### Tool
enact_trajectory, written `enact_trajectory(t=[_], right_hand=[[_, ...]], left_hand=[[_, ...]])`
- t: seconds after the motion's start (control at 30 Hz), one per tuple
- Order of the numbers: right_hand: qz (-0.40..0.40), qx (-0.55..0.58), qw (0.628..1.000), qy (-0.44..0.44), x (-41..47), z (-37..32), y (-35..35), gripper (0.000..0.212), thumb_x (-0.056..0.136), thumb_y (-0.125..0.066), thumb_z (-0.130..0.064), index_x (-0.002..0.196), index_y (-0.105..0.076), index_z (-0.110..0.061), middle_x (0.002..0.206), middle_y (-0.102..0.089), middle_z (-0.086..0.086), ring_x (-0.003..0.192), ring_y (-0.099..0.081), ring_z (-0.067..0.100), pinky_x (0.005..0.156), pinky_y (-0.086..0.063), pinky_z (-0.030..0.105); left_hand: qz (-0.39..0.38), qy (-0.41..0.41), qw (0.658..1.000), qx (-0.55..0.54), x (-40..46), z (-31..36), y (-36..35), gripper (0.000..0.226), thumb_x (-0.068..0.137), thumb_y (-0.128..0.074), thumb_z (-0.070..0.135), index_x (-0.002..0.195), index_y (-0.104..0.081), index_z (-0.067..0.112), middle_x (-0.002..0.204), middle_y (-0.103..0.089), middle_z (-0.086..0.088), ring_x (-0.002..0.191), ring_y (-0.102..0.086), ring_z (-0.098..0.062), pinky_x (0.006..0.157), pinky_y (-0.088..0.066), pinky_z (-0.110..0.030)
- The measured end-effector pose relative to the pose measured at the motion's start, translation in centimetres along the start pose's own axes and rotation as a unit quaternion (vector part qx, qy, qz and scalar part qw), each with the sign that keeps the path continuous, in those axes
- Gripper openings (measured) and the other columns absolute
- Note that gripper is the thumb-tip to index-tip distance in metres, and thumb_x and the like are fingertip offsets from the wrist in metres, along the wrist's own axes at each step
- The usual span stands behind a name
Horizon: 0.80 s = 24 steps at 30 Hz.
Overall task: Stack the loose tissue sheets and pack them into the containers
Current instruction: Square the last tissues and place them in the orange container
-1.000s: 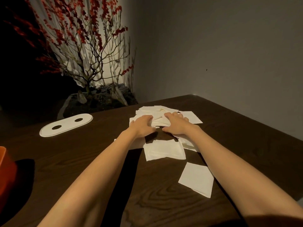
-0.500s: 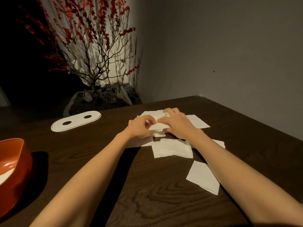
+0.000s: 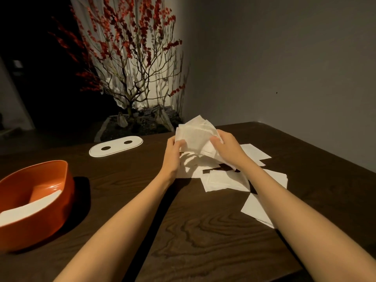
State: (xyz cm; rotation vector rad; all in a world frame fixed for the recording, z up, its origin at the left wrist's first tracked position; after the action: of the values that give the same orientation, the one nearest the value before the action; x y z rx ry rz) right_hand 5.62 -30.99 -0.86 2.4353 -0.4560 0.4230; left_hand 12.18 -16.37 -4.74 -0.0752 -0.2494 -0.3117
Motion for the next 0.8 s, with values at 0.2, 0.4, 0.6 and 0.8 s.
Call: enact_trajectory(t=[0.2,0.4,0.6,0.8], right_hand=[[-0.049,0.188,0.972,-0.129,-2.5,0.5,-1.9,0.019,0.100,-0.044,-0.018,0.117,-0.053,-0.021,0.100,-0.063,-0.003,0.085,-0.061,0.009,0.058,-0.048,0.019],[-0.081,0.231,0.946,-0.213,-3.9,0.8,-2.8,0.009,0.100,-0.048,-0.021,0.108,-0.049,-0.025,0.095,-0.062,-0.005,0.078,-0.059,0.008,0.060,-0.047,0.022],[-0.187,0.233,0.924,-0.237,-5.0,0.4,-3.9,0.021,0.098,-0.053,-0.025,0.119,-0.049,-0.021,0.090,-0.068,0.002,0.068,-0.069,0.014,0.055,-0.055,0.025],[-0.204,0.198,0.928,-0.240,-5.1,0.8,-3.9,0.017,0.093,-0.059,-0.036,0.107,-0.051,-0.031,0.095,-0.066,0.002,0.080,-0.062,0.018,0.069,-0.055,0.030]], left_hand=[[-0.021,0.106,0.969,-0.223,-2.1,-0.2,-1.5,0.017,0.097,-0.046,0.032,0.098,-0.057,0.019,0.096,-0.060,-0.006,0.090,-0.058,-0.019,0.077,-0.049,-0.033],[-0.039,0.141,0.967,-0.207,-2.8,-1.3,-2.3,0.049,0.092,-0.056,0.032,0.133,-0.053,0.005,0.084,-0.062,-0.004,0.054,-0.059,-0.009,0.056,-0.051,-0.031],[-0.103,0.154,0.904,-0.384,-2.7,-0.4,-1.7,0.046,0.088,-0.055,0.025,0.131,-0.048,0.013,0.128,-0.061,-0.017,0.112,-0.059,-0.033,0.094,-0.048,-0.051],[-0.170,0.200,0.873,-0.411,-3.3,-0.3,-1.7,0.049,0.092,-0.042,0.020,0.140,-0.045,0.012,0.131,-0.060,-0.017,0.124,-0.053,-0.034,0.103,-0.040,-0.053]])
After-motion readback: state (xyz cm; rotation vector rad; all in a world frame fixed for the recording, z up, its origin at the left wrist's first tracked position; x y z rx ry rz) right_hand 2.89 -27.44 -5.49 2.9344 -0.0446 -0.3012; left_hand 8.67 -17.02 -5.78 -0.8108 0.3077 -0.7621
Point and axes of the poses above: each hand's wrist, its own x-axis towards the middle knuckle, its own y-axis out of the back of the hand, z = x × y, the point moved 6 cm from there along x, towards the middle knuckle
